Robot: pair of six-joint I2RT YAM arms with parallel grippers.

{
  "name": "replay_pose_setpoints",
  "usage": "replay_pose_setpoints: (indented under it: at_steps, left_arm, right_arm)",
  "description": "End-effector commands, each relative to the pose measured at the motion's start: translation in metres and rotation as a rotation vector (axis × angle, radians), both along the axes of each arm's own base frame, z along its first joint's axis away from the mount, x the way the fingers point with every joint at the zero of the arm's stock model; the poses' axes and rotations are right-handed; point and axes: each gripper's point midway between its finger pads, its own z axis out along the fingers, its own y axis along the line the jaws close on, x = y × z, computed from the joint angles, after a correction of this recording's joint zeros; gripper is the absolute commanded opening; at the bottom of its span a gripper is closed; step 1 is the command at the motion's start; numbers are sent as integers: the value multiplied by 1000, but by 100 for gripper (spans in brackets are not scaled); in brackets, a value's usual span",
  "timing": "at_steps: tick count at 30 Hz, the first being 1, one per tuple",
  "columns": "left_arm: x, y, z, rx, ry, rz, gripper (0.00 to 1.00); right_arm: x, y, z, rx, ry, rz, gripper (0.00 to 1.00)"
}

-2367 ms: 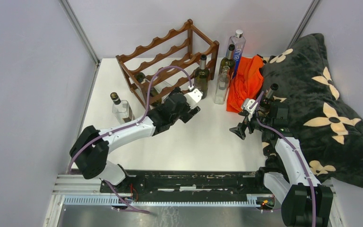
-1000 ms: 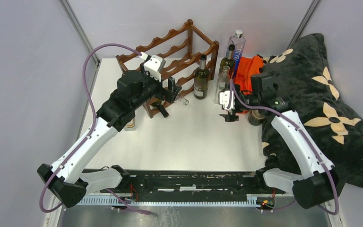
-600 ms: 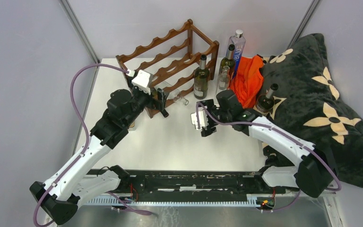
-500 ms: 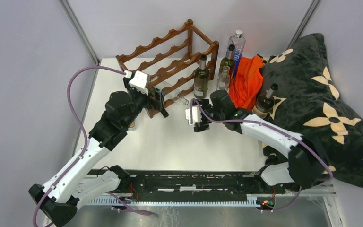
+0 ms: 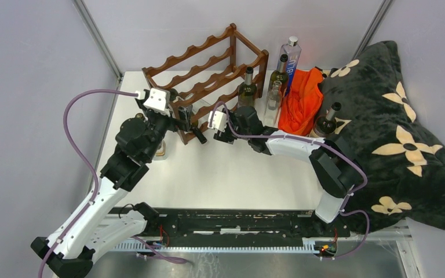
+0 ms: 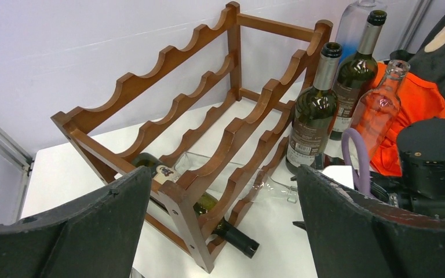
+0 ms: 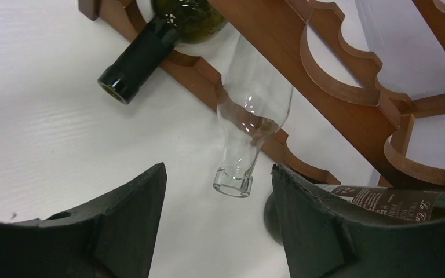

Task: Put the wine bottle on the wine rack
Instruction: Place the wine bottle in the wine rack.

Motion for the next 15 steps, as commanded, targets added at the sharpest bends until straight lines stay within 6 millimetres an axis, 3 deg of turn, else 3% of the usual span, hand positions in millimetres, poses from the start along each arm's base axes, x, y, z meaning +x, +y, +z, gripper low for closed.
replay_pose_setpoints:
  at_steps: [1,15]
  left_arm:
    - [0,10,17,-3,-70,35,100]
    - [-3,13,22,-9,-83,30,100]
  right_arm:
    - [24,10,22,92,-30,-98,73]
    - [58,4,-16,4,4,-259,65]
